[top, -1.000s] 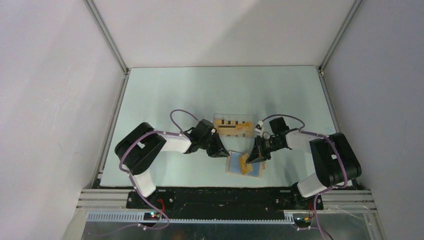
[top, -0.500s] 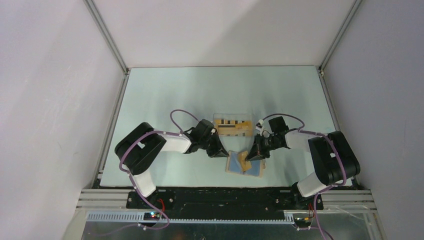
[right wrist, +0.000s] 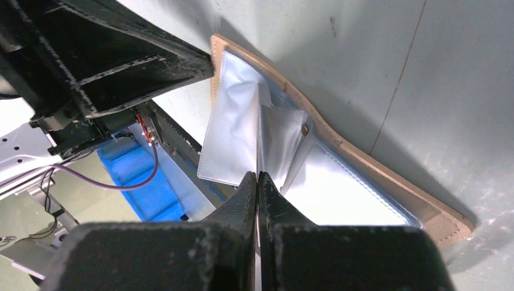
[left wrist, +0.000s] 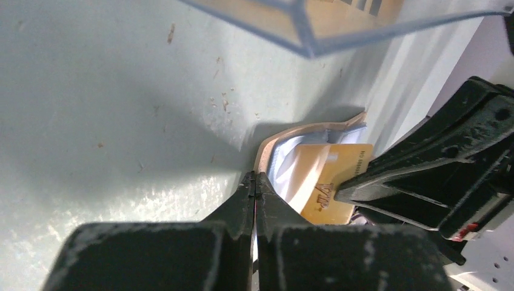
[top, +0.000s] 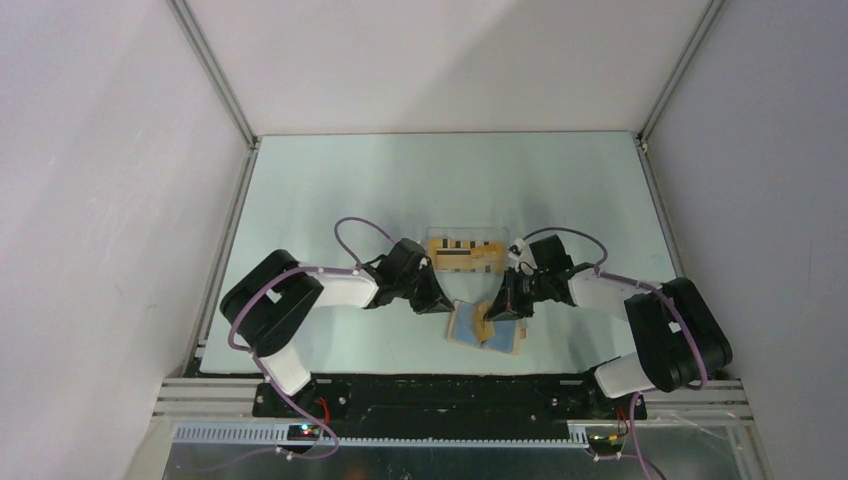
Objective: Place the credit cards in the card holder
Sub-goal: Move the card holder to the center of the board.
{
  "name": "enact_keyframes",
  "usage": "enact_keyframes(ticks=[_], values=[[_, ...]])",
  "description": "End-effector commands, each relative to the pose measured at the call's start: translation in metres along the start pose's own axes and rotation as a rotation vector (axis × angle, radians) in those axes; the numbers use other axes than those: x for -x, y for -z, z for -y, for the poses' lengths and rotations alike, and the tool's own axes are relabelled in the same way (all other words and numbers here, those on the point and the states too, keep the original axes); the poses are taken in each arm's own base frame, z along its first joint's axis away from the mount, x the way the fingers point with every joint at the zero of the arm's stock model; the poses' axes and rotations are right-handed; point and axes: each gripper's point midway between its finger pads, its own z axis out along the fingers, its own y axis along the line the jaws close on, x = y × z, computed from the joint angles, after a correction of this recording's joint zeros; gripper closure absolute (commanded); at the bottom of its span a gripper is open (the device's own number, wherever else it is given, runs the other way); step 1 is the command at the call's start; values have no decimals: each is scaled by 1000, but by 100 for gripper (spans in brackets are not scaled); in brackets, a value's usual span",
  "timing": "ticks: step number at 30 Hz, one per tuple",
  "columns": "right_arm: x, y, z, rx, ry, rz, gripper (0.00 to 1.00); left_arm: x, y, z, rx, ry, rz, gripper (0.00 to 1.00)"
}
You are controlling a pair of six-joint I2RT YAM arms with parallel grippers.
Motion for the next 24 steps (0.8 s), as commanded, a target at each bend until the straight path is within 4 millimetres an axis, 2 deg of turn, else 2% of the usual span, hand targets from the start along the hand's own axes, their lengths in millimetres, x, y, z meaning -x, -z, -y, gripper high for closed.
enact_keyframes(ticks=[1, 7, 9, 18, 20, 24], values=[[6, -5, -1, -23, -42, 67, 100, -3, 10, 16, -42, -31, 18, 100], [-5, -11, 20, -56, -144, 43, 100, -3, 10, 15, -40, -24, 22, 100], [-7, -12, 24, -77, -152, 40, 97, -2, 10, 16, -43, -25, 22, 100], [-20, -14, 26, -194, -126, 26, 53, -4, 11, 12, -34, -16, 24, 100], [-22, -13, 24, -223, -110, 18, 45, -4, 11, 10, -29, -14, 26, 100], [-28, -12, 20, -256, -89, 3, 37, -4, 10, 9, -23, -12, 24, 100]])
